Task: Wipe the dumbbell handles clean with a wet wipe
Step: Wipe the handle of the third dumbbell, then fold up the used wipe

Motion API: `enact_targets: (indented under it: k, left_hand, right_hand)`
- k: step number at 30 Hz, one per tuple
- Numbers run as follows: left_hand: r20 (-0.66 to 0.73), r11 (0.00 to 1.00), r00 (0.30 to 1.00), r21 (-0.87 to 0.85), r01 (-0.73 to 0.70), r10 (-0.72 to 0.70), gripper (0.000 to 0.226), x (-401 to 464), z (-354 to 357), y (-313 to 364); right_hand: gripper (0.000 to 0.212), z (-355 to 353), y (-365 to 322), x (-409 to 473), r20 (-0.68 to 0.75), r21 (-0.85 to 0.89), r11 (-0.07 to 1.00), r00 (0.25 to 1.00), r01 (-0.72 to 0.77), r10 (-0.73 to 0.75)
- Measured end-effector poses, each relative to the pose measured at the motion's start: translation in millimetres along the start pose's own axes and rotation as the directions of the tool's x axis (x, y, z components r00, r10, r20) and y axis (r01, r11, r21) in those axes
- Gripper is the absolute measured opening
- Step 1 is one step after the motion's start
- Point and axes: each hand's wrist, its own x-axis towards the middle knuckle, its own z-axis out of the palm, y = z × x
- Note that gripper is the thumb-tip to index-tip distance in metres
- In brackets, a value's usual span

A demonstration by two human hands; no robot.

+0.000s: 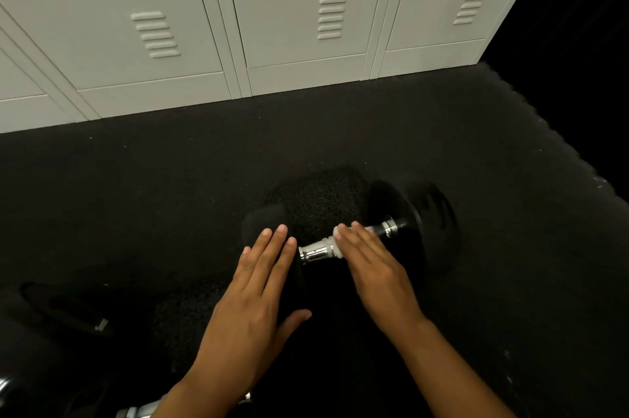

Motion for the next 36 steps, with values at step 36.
enact_targets:
  k: [36]
  left_hand:
    - [0.598, -0.388, 0.395, -0.778, 0.494, -0.697, 0.014, -25, -326, 179]
  right_hand:
    - [0.035, -348, -240, 64, 0.545, 0.544, 0.300, 0.602, -0.783, 0.583]
